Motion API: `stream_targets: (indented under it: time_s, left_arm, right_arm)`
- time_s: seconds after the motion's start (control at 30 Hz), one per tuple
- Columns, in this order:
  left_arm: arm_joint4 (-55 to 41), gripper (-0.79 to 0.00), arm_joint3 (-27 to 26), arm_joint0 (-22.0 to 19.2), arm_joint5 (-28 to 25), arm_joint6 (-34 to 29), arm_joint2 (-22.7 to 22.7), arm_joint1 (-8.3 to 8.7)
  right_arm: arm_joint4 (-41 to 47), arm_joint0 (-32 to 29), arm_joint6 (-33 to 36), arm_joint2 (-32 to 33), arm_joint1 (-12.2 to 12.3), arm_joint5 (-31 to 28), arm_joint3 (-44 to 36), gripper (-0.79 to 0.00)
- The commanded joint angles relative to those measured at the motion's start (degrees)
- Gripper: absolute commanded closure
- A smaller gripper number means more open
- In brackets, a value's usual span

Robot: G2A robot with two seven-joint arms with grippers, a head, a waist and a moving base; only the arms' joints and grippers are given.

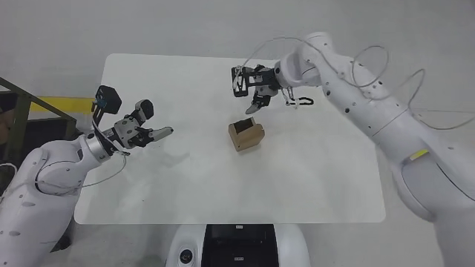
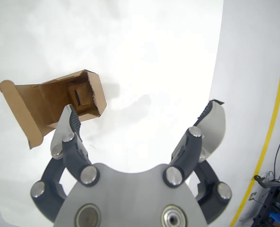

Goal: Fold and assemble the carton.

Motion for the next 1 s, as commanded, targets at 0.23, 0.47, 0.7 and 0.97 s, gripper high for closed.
stream_targets:
  time_s: [0.23, 0.47, 0.7, 0.97]
  left_arm:
    - [6.0, -0.785, -3.3, -3.0, -4.2, -7.4, 4.2, 0.40]
    - [21.3, -0.785, -6.9, -5.0, 2.1, -4.8, 7.7, -0.14]
    - [21.3, -0.785, -6.9, -5.0, 2.1, -4.8, 7.7, -0.14]
    - [20.7, -0.785, -6.1, -8.7, 9.4, -8.6, 14.4, -0.89]
  right_arm:
    - [-6.5, -1.1, -19.3, -2.9, 10.1, 0.0, -4.3, -0.785]
    - [-9.2, -3.0, -27.8, -3.2, 15.3, 0.0, -4.6, -0.785]
    - [-9.2, -3.0, -27.8, -3.2, 15.3, 0.0, -4.6, -0.785]
    - [-8.8, -4.5, -28.3, -2.8, 15.3, 2.5, -5.1, -0.785]
